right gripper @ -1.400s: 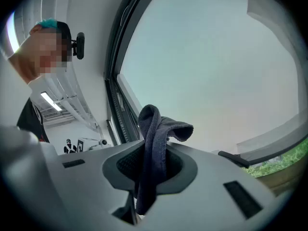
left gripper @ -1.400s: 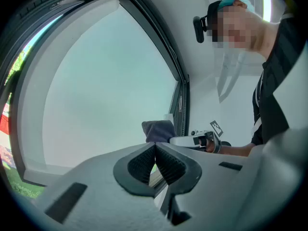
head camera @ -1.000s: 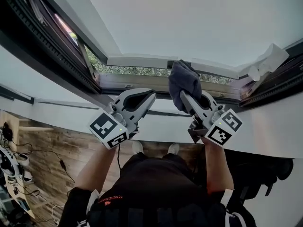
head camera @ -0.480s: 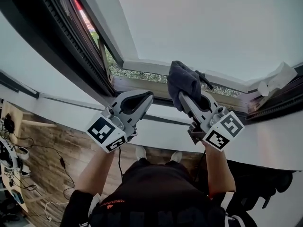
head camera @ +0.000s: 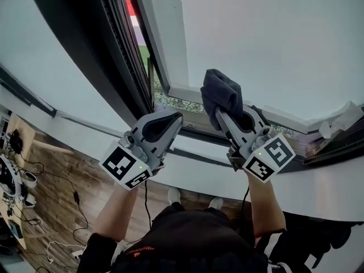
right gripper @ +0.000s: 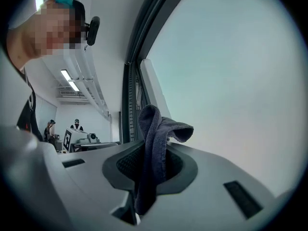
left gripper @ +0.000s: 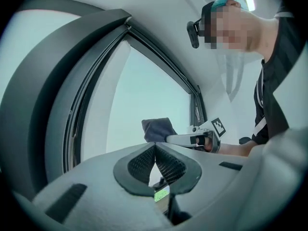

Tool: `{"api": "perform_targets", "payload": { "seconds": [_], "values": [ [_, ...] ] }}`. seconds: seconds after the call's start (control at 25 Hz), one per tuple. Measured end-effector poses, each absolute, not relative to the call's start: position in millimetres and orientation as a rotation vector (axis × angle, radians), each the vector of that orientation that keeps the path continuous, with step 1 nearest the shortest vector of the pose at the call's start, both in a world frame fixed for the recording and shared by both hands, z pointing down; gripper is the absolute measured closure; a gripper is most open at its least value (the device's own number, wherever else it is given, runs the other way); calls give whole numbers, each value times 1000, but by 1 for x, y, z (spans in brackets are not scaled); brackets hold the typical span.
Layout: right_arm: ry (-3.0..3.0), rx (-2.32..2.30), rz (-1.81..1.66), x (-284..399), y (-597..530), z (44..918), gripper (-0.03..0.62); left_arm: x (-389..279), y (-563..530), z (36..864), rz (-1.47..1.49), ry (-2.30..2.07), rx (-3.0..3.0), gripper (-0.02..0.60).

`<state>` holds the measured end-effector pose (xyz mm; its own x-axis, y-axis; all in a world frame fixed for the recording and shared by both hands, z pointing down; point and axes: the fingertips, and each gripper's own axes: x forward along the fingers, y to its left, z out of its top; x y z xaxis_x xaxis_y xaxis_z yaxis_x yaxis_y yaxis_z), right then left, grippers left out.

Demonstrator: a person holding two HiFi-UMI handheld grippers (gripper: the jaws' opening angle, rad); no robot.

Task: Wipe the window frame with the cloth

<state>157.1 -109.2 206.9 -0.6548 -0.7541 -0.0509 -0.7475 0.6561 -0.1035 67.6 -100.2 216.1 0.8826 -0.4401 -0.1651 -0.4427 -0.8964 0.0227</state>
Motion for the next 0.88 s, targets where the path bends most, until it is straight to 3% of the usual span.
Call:
{"api": "perform_targets", "payload": {
  "seconds": [0.88],
  "values": [
    [2775, -1072, 294, 73, -150, 88, 543, 16, -97, 184, 377, 800, -2904, 560]
  ]
}}
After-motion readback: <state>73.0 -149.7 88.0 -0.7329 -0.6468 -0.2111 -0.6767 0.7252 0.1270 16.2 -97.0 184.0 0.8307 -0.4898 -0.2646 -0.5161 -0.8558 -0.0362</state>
